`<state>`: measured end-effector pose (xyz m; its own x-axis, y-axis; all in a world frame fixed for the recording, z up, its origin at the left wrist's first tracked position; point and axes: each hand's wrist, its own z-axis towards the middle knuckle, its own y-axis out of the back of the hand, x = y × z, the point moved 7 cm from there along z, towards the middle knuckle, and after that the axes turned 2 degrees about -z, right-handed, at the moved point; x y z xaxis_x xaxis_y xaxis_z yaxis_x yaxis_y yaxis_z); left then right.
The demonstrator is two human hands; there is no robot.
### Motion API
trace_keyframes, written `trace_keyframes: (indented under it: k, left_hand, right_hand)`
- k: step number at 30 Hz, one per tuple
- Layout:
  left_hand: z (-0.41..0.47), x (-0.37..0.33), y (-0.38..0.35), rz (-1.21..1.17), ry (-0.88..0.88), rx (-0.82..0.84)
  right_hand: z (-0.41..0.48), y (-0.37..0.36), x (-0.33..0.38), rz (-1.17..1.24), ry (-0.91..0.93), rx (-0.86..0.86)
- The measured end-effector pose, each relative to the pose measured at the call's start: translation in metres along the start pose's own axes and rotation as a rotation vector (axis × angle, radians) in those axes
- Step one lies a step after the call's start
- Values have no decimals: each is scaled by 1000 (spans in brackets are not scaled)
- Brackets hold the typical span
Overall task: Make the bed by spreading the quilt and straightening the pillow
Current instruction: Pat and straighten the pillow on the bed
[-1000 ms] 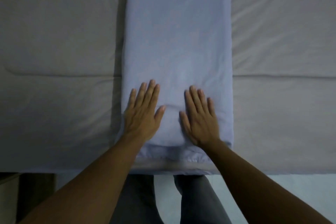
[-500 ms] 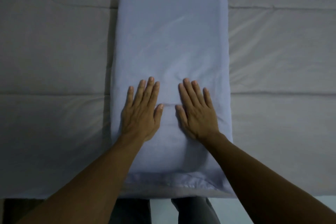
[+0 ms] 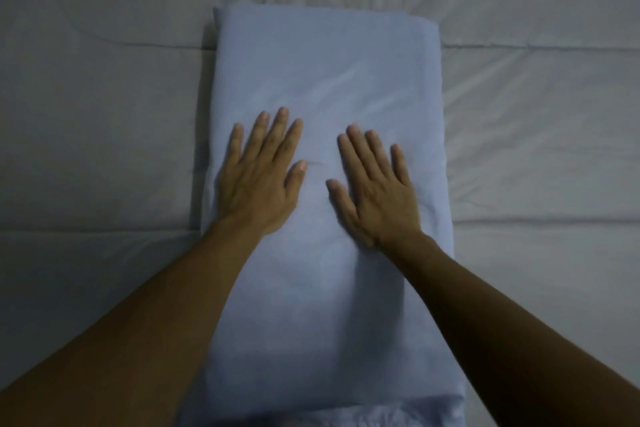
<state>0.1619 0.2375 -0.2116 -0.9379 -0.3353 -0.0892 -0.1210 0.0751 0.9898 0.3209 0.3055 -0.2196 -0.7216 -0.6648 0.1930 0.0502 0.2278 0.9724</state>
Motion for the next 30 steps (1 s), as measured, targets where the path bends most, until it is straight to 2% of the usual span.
trace_keyframes:
  k: [4, 6, 9, 12, 14, 17, 19, 20, 22, 24, 25, 30]
  left_hand:
    - [9, 32, 5, -79, 159, -54]
    - [26, 31, 16, -115, 192, -121]
    - [62, 15, 24, -82, 62, -129]
    - [88, 19, 13, -6, 19, -45]
    - [96, 35, 8, -2, 101, -20]
    - [109, 53, 15, -59, 215, -1]
    - [123, 52, 27, -73, 227, -18]
    - [129, 47, 32, -75, 199, -46]
    - [138, 34, 32, -66, 87, -73]
    - [142, 32, 22, -27, 4, -47]
    - [142, 38, 17, -17, 6, -42]
    - [127, 68, 14, -97, 173, -52]
  right_hand:
    - [-15, 7, -49, 12, -345, -69]
    - [-3, 19, -52, 75, -407, -148]
    - [52, 32, -28, 150, -202, -215]
    - [96, 16, -6, 40, 44, -80]
    - [104, 9, -20, -37, -7, -53]
    - [105, 14, -51, -2, -243, -71]
    - [115, 23, -53, 9, -311, -89]
    - [124, 28, -48, 30, -296, -120]
    - [144, 33, -32, 80, -148, -129]
    - [157, 26, -22, 55, 10, -51]
    - [161, 20, -26, 20, 26, -18]
    - [149, 15, -66, 20, -236, -60]
